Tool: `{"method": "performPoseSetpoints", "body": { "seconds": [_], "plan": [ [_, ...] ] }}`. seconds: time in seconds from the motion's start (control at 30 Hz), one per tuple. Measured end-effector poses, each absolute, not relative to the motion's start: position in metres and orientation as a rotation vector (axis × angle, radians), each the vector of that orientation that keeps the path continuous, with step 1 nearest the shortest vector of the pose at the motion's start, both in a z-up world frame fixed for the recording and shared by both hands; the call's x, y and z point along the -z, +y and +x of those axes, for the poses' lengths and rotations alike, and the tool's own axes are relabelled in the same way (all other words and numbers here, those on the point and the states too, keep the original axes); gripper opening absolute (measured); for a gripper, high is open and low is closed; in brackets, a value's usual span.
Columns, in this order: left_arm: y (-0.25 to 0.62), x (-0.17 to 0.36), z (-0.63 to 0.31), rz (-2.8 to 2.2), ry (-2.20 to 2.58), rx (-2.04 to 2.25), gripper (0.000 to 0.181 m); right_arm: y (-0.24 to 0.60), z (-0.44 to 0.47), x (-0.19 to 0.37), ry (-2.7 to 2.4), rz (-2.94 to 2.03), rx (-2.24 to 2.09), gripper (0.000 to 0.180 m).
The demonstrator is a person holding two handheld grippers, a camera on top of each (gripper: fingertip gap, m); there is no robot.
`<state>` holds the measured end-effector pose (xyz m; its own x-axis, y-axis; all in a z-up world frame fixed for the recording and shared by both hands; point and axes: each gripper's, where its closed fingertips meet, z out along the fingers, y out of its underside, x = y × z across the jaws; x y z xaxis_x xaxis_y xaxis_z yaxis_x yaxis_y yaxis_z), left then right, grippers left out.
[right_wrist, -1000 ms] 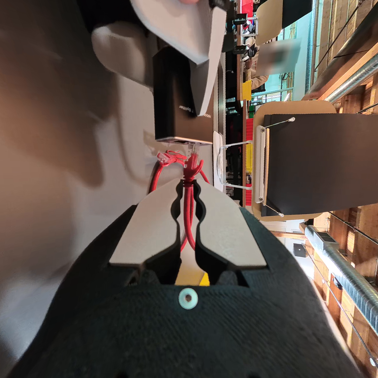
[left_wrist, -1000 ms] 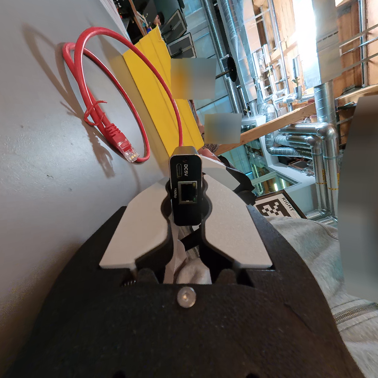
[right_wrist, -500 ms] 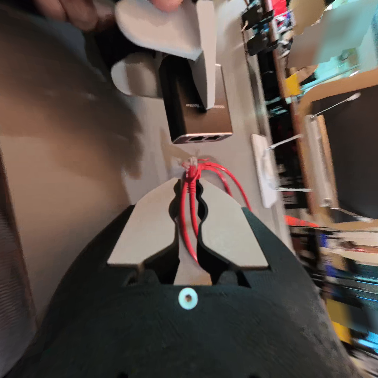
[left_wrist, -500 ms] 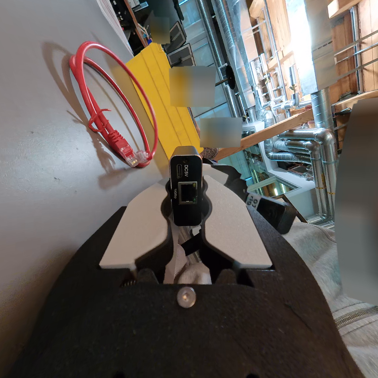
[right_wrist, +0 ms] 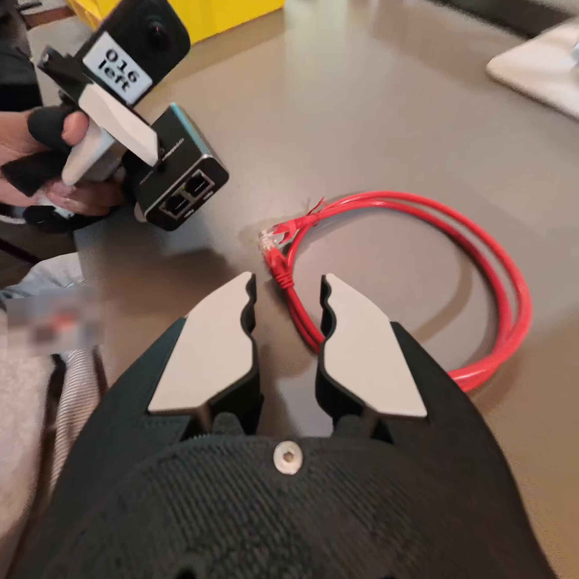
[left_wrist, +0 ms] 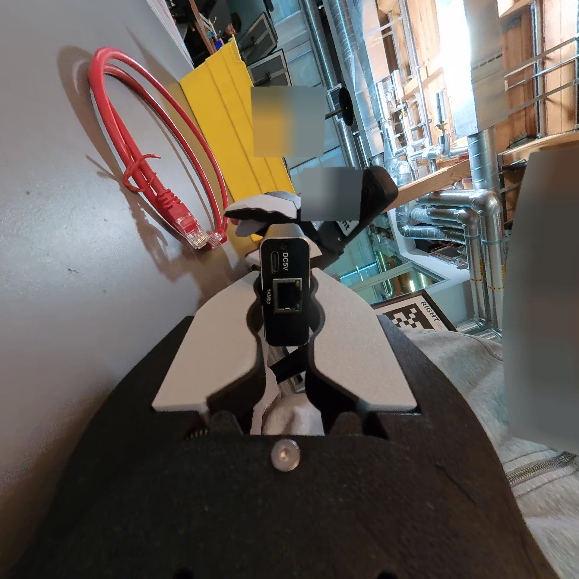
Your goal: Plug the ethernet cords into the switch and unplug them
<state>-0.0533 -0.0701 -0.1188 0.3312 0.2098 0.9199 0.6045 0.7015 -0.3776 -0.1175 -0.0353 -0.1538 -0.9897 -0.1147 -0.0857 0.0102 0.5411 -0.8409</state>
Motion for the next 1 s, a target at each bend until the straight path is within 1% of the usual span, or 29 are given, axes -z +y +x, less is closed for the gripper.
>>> {"method": "performPoseSetpoints", "body": {
  "seconds": [0.07,0.13,0.37,0.43,0.5,0.53,0.7,0.83,0.9,1.0],
  "plan": [
    [-0.068,0.119,-0.053,-0.804,-1.234,0.309,0.025,-0.035,-0.112,0.16,2.617,-0.078,1.355,0.042],
    [-0.066,0.119,-0.052,-0.81,-1.229,0.321,0.025,-0.036,-0.113,0.163,2.632,-0.064,1.328,0.038],
    [-0.057,0.119,-0.05,-0.842,-1.208,0.374,0.025,-0.04,-0.115,0.173,2.792,-0.191,1.313,0.038],
    [-0.057,0.119,-0.05,-0.842,-1.209,0.376,0.025,-0.04,-0.116,0.182,2.878,-0.276,1.26,0.033],
    [-0.058,0.119,-0.051,-0.833,-1.208,0.377,0.025,-0.041,-0.111,0.183,2.884,-0.328,1.256,0.023],
    [-0.059,0.119,-0.051,-0.828,-1.208,0.378,0.025,-0.041,-0.109,0.182,2.884,-0.354,1.267,0.012],
    [-0.06,0.118,-0.051,-0.814,-1.204,0.381,0.025,-0.044,-0.104,0.158,2.816,-0.41,1.458,0.006],
    [-0.063,0.116,-0.051,-0.787,-1.2,0.381,0.025,-0.045,-0.105,0.14,2.796,-0.435,1.61,0.006],
    [-0.066,0.115,-0.052,-0.756,-1.2,0.386,0.024,-0.045,-0.107,0.136,2.88,-0.547,1.67,0.006],
    [-0.072,0.114,-0.053,-0.71,-1.203,0.38,0.025,-0.045,-0.108,0.128,3.094,-0.853,1.743,0.005]
  ]
}}
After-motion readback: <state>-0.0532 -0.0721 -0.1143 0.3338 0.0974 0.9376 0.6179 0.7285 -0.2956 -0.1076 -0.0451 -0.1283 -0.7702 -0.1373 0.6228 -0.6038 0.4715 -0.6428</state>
